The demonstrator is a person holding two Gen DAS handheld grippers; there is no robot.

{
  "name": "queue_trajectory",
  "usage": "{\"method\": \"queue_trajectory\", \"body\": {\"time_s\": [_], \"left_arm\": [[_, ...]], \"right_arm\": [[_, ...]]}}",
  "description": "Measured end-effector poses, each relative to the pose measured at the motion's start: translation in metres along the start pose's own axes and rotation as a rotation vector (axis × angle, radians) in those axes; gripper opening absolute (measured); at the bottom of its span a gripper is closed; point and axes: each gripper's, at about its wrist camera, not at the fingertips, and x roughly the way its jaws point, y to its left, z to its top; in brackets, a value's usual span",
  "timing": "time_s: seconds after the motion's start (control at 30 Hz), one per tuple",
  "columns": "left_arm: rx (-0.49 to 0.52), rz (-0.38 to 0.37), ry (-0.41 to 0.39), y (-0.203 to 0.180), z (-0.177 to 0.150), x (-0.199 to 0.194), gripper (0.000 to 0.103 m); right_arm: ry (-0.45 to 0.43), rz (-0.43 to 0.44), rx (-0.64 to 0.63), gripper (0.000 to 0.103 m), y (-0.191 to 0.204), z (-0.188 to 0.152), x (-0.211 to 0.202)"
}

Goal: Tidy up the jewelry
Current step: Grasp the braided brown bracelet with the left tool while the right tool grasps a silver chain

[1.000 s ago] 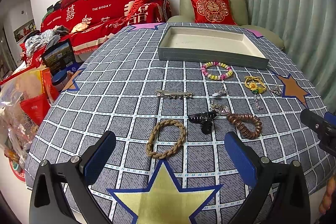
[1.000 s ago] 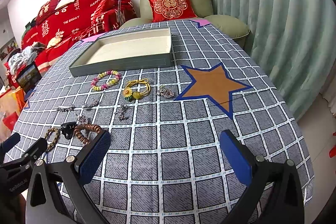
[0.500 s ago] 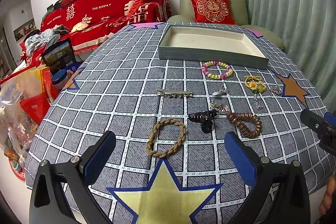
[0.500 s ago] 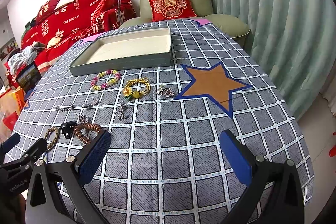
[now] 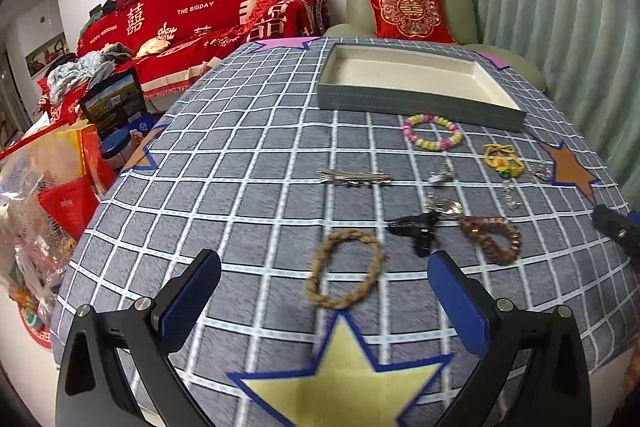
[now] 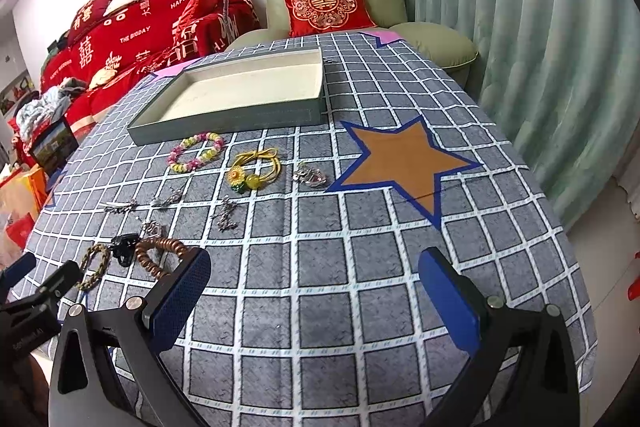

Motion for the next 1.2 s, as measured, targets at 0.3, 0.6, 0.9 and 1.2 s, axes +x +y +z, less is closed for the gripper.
{"method": "queue_trajectory", "body": {"time_s": [0.3,0.6,0.9,1.2], "left_arm": [[0.030,-0.062,0.060,0.009,0.000,0.025,0.103],[0.123,-0.093,0.068,-0.011,0.001,0.037,0.101],[0.134,-0.144,0.087,-0.019,0.001,0.044,0.070],[0.136,-0.216,0.072,-0.024,0.001,0.035,0.021]], "right_arm": [[0.089,0.073,0.028,0.103,-0.010,0.014,0.026],[0.148,0.161,-0.042,0.094,0.024,0.035,0.064],[0.190,0.141,-0.176,0.049,0.066,0.036,0.091],[0.183,0.120,-0.226,0.014,0.068,0.034,0.087]]}}
